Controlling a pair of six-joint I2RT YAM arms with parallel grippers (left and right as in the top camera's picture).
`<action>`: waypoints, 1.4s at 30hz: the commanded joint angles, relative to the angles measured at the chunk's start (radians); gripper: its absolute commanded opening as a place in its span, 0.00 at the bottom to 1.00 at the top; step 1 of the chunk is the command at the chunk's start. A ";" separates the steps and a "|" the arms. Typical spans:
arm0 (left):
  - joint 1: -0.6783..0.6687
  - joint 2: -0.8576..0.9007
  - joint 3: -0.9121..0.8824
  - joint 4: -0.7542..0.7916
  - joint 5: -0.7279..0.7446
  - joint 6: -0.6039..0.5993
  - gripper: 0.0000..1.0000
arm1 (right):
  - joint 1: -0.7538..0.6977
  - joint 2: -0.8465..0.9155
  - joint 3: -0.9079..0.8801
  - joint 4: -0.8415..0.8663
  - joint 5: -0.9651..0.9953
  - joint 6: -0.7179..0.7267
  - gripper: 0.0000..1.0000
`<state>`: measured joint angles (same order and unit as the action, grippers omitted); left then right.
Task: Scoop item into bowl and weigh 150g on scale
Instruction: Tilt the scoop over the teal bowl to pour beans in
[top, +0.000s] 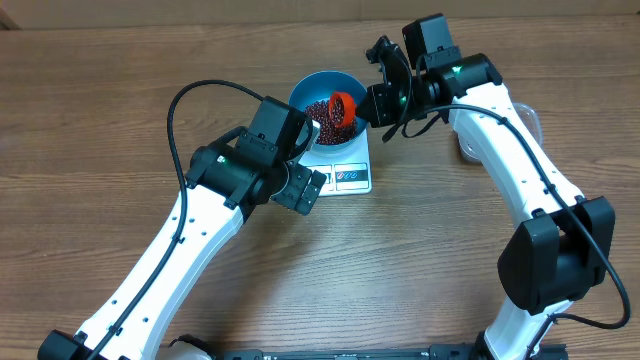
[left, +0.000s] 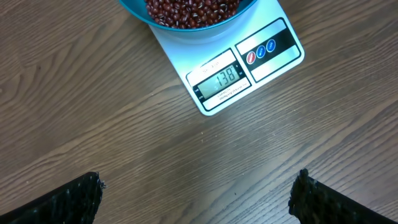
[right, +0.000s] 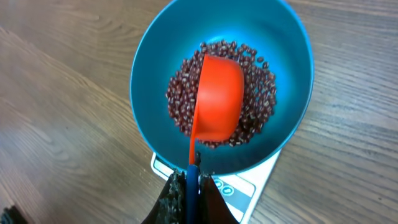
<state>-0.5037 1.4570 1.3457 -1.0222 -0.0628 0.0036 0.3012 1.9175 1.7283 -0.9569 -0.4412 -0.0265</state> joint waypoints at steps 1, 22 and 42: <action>0.000 -0.012 -0.004 0.002 0.011 0.016 1.00 | -0.005 -0.045 0.035 0.002 -0.012 -0.031 0.04; 0.000 -0.012 -0.004 0.002 0.011 0.016 1.00 | -0.005 -0.045 0.035 -0.005 -0.026 -0.036 0.04; 0.000 -0.012 -0.004 0.002 0.011 0.016 1.00 | -0.009 -0.045 0.035 0.003 0.029 -0.003 0.04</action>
<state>-0.5037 1.4570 1.3457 -1.0222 -0.0628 0.0036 0.2951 1.9175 1.7290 -0.9611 -0.4171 -0.0376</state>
